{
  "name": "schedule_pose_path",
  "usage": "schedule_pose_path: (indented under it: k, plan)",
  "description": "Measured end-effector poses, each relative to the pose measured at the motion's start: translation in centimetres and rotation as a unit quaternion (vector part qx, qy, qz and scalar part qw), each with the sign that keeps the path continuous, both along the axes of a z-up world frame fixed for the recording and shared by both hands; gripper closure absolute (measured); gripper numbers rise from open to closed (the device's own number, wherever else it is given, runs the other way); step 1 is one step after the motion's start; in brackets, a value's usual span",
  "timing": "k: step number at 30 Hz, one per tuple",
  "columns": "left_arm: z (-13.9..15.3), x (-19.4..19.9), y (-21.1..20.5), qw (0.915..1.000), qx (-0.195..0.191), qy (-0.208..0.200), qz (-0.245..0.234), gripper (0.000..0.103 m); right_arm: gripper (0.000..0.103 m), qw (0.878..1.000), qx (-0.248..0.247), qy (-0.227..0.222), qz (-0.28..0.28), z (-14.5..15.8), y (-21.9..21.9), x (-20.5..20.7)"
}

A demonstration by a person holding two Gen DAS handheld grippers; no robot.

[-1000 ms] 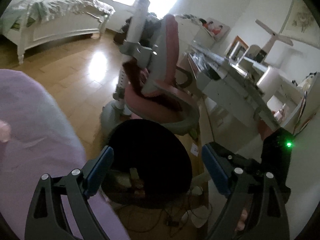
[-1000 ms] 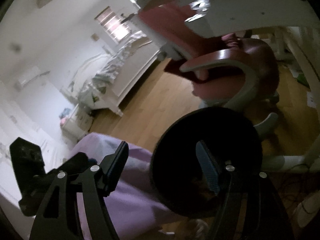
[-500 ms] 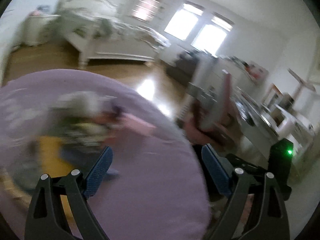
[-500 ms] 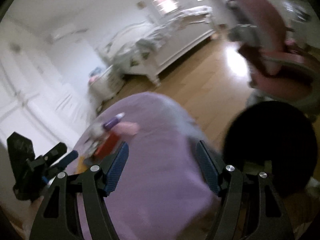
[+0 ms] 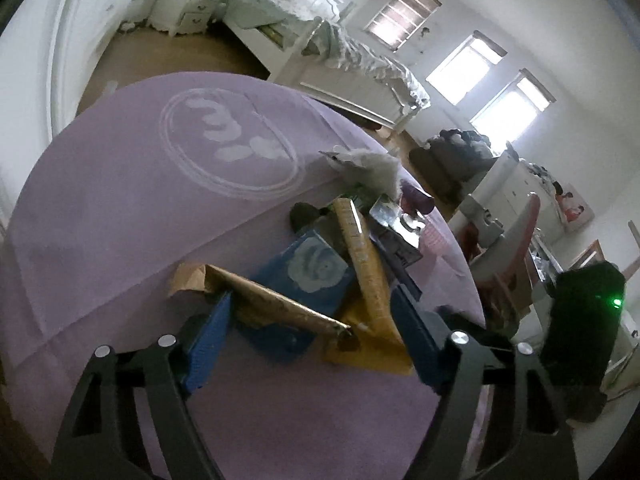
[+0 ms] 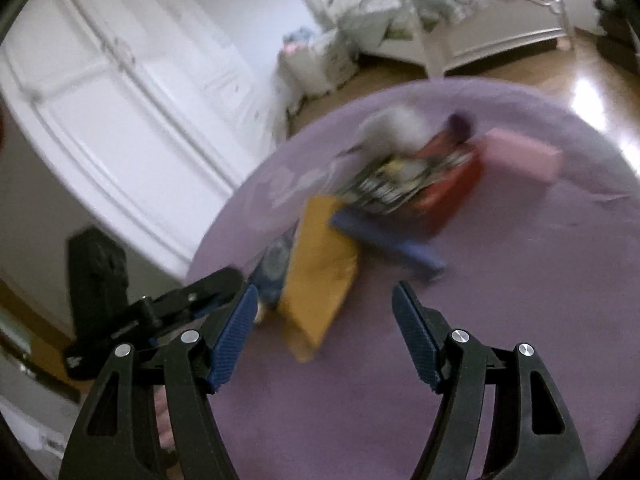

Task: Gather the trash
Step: 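Move both tools back over the table pile, then grasp the small gold wrapper with the left tool while the right tool grasps the yellow packet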

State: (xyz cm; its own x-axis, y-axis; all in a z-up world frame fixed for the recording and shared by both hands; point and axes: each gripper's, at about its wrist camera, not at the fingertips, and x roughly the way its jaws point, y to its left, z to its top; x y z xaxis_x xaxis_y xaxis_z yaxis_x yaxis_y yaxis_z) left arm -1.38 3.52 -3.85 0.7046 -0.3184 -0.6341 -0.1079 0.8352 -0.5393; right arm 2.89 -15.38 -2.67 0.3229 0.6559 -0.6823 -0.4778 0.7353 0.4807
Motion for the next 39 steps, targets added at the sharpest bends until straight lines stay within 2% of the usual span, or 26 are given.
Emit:
schedule_pose_path:
  k: [2,3,6,8,13,20,22,24,25,27,28,31,34,36,37,39]
  plan:
    - [0.0,0.0,0.2,0.9999,0.011,0.000,0.003,0.026,0.033,1.000,-0.014,0.010,0.004,-0.6,1.7,0.2]
    - [-0.1,0.0,0.4,0.9998,0.017,0.004,0.008,0.029,0.033,1.000,-0.021,0.012,0.004,-0.9,2.4,0.3]
    - [-0.9,-0.4,1.3,0.9997,0.011,0.013,0.015,0.029,0.037,0.999,-0.042,0.014,-0.001,-1.4,3.3,1.0]
    - [-1.3,-0.9,1.9,0.9996,0.010,0.018,0.020,0.029,0.053,0.999,-0.052,0.016,-0.002,-1.7,3.8,1.3]
    - [-1.1,-1.6,2.1,0.9995,0.022,0.016,0.018,0.029,0.058,0.999,-0.040,0.002,-0.009,-2.2,2.1,1.7]
    - [-0.9,-0.5,2.8,0.9985,0.046,0.013,0.026,0.029,0.059,0.999,-0.023,-0.032,-0.006,-0.5,-0.6,-0.2]
    - [-1.1,0.5,3.1,0.9974,0.063,0.024,0.028,0.037,0.060,0.999,-0.017,-0.040,-0.003,-0.1,-1.1,-0.7]
    - [-1.3,1.2,3.3,0.9955,0.087,0.027,0.027,0.057,0.060,0.999,-0.016,-0.045,-0.004,0.1,-1.4,-0.8]
    - [-1.2,1.5,3.5,0.9938,0.101,0.035,0.030,0.063,0.060,0.999,-0.014,-0.047,-0.003,0.3,-1.8,-0.9]
    - [-1.3,1.8,3.9,0.9918,0.114,0.045,0.036,0.088,0.060,0.999,-0.010,-0.049,-0.004,0.3,-1.9,-0.9]
    - [-1.4,1.7,4.3,0.9909,0.119,0.048,0.038,0.093,0.061,0.999,-0.008,-0.050,-0.003,0.5,-2.2,-1.0]
    - [-1.4,1.0,4.8,0.9924,0.111,0.044,0.031,0.096,0.062,0.999,-0.001,-0.054,-0.002,0.8,-2.5,-1.1]
    - [-0.6,-0.3,4.5,0.9944,0.100,0.020,0.026,0.097,0.064,0.998,0.013,-0.063,0.000,1.5,-3.1,-1.4]
    - [0.4,-0.9,3.9,0.9952,0.096,0.003,0.019,0.096,0.074,0.998,0.022,-0.067,-0.003,1.9,-3.7,-1.6]
    - [1.0,-1.1,3.3,0.9956,0.092,-0.006,0.013,0.096,0.084,0.997,0.030,-0.067,-0.006,2.2,-4.2,-1.6]
    - [2.1,-1.3,2.2,0.9959,0.088,-0.018,0.001,0.096,0.085,0.997,0.044,-0.069,-0.009,2.7,-5.1,-1.7]
